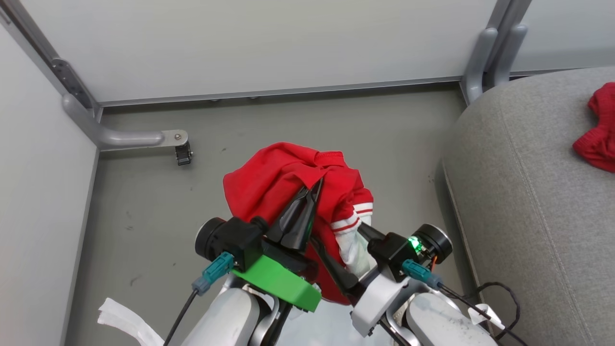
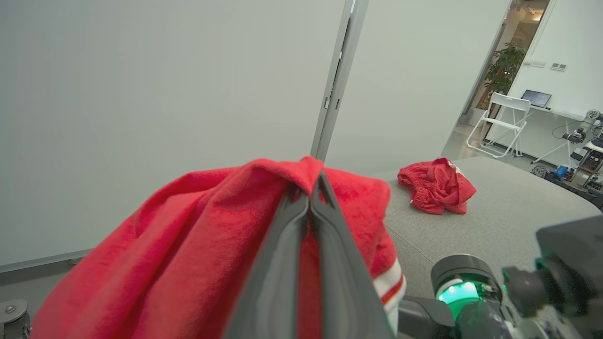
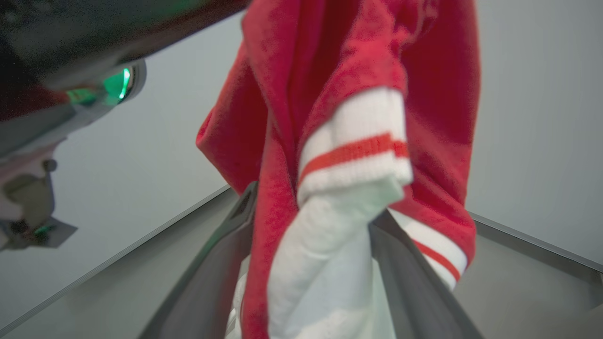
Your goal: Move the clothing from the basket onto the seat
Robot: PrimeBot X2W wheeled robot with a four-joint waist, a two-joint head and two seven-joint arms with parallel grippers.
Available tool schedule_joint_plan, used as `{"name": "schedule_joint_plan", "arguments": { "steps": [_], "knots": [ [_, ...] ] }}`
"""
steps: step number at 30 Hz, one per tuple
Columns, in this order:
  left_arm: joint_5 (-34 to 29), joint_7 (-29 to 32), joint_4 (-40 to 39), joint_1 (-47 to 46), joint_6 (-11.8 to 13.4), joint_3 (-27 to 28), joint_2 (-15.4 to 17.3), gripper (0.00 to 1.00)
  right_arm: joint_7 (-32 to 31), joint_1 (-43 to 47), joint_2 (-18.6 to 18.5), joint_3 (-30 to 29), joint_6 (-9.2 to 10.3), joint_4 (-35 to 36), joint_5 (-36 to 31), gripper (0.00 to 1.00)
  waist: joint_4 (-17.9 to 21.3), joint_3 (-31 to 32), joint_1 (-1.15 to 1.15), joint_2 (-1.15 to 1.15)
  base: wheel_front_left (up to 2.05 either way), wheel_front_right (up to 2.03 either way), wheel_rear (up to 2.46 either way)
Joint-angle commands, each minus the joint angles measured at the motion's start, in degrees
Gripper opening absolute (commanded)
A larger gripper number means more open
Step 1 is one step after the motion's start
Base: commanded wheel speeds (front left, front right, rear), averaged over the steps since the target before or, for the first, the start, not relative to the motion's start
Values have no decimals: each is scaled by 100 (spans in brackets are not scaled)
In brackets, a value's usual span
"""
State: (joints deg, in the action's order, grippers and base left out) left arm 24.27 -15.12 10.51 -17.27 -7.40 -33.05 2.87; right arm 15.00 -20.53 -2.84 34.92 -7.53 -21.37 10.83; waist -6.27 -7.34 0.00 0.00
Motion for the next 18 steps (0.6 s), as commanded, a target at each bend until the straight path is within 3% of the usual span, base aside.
{"name": "schedule_joint_plan", "arguments": {
  "steps": [1,2,7,9,10,18],
  "knots": [
    [45,-4,-20,-85,-18,-39,6,0,25,-40,-23,87,8,-86,93,40,-80,-16,0,0,0,0,0],
    [67,-4,-13,-76,-18,-74,6,0,25,-62,-22,113,8,-102,153,0,-91,-16,0,0,0,0,0],
    [171,-4,-1,22,-16,-12,6,0,26,-68,-25,110,8,-111,308,0,-16,-67,0,0,0,0,0],
    [170,-4,47,42,-15,41,6,41,26,-32,-21,93,8,-59,319,0,87,-75,0,0,0,0,0],
    [146,-4,49,37,-16,54,6,100,26,1,-22,60,8,-39,334,0,138,-77,0,0,0,0,0],
    [-31,-3,217,116,-16,286,9,100,26,214,-18,-5,8,137,380,0,1019,-103,0,0,0,0,0]
  ]
}}
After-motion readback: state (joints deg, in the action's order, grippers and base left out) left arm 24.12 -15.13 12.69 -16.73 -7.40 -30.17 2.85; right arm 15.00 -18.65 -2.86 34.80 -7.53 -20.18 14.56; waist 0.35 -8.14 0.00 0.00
